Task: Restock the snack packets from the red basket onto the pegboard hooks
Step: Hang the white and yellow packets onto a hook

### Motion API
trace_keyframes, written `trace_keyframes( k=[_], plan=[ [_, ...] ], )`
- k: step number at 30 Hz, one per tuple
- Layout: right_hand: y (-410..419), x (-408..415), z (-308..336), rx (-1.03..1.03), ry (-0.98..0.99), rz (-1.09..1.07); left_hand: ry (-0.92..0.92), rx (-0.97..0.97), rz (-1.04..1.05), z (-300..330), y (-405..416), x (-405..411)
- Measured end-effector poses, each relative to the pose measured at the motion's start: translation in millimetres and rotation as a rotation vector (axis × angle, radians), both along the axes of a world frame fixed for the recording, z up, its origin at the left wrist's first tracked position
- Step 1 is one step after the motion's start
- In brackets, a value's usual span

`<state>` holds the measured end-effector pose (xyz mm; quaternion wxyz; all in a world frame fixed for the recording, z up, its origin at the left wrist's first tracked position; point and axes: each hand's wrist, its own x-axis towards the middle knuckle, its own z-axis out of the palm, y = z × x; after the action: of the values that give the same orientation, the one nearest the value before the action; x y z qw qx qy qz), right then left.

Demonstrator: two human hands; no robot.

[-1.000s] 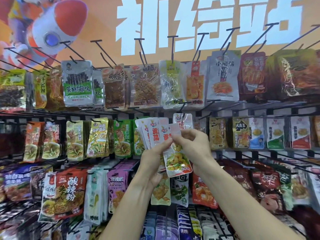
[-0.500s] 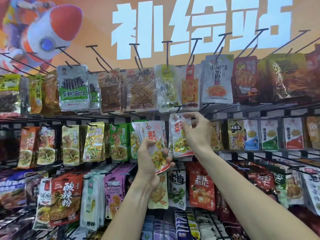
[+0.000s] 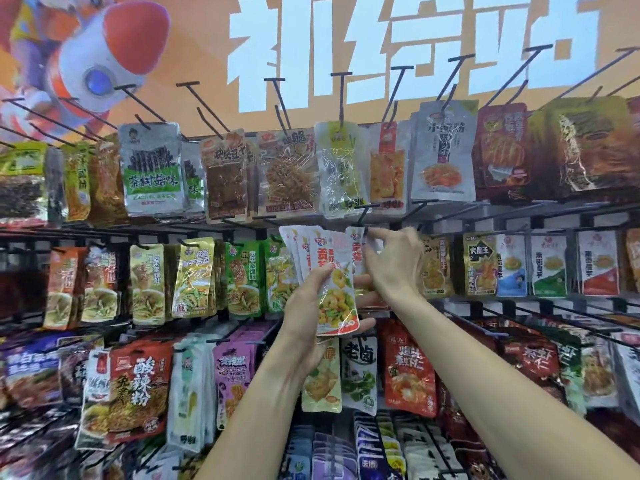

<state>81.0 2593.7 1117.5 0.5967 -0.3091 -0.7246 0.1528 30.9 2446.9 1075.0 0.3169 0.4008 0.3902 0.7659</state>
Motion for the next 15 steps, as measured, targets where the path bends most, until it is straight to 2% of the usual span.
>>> trace_keyframes(
  k=[2,3,5,7,10,13,15],
  plan=[
    [-4.7,8.5,-5.6,0.018,0.053,0.003,0.024,-0.014,-0.002,-2.3,-2.1,-2.4],
    [-9.7,13.8,-9.7,-0.002,0.135,0.087,0.032,-0.022,-0.005,-3.4,-3.0,-3.5],
    [-27.8,23.1,-16.8,-0.15,0.306,0.402,0.023,-0.026,-0.013,-5.3,-2.6,-5.1],
    [-40.5,25.4,-23.6,-0.323,0.316,0.609,-0.011,-0.038,-0.004,-5.7,-0.1,-3.8],
    [-44.2,25.0,-27.3,-0.376,0.373,0.652,-0.031,-0.062,0.051,-6.8,7.6,-0.3],
    [-35.7,25.7,-20.8,-0.324,0.47,0.583,0.005,-0.079,0.111,-8.0,11.9,0.6],
    [-28.4,25.5,-13.7,-0.266,0.464,0.528,0.01,-0.07,0.136,-9.0,11.3,-1.3]
  ],
)
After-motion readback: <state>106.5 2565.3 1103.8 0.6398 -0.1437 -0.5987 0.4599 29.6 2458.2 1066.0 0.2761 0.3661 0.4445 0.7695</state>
